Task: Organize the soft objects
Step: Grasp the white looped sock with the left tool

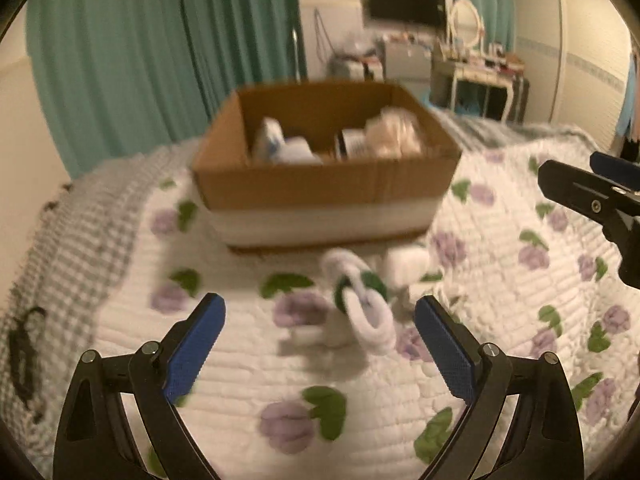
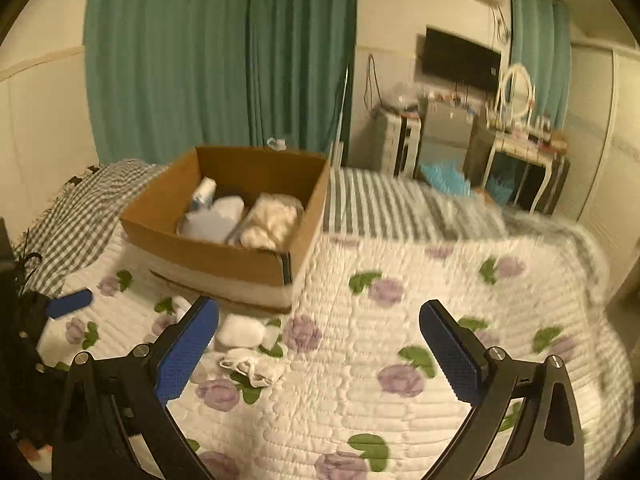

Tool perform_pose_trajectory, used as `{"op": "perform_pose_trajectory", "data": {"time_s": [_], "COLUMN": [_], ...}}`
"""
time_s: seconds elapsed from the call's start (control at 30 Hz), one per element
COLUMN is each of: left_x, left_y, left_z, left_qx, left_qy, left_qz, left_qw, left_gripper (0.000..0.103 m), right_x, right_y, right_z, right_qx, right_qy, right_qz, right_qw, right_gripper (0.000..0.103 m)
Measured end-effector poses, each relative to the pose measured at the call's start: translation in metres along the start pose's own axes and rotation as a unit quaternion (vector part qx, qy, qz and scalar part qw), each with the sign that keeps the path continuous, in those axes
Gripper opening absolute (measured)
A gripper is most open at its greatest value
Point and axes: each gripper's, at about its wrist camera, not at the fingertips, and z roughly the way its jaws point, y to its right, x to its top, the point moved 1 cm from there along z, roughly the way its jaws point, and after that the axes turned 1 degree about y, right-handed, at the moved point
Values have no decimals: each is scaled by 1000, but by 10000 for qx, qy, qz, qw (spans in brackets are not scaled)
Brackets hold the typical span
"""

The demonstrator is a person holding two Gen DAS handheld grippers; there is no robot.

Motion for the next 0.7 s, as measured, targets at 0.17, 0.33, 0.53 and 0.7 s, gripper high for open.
{"op": "perform_pose_trajectory", "data": {"time_s": [0.17, 0.33, 0.53, 0.7], "left_x": [-9, -12, -15, -12], "left_y": [14, 26, 24, 5], "left_z": [41, 71, 83, 65], "left_qx": [-208, -473, -822, -995], "left_qy": [-328, -551, -679, -442], "left_qz": [118, 260, 444, 328], "left_qw": [9992, 9970, 9933, 9935], "left_gripper": [95, 64, 33, 33], "right_x": [-21, -29, -37, -45], "right_y": [9, 14, 11, -3], "right_z": [38, 60, 71, 81], "right_qx": [78, 127, 287, 449], "right_qy": [-352, -524, -716, -942], "right_qz": [37, 59, 117, 82], "right_qw": [9993, 9985, 9970, 9945], "right_gripper": [101, 101, 101, 99]}}
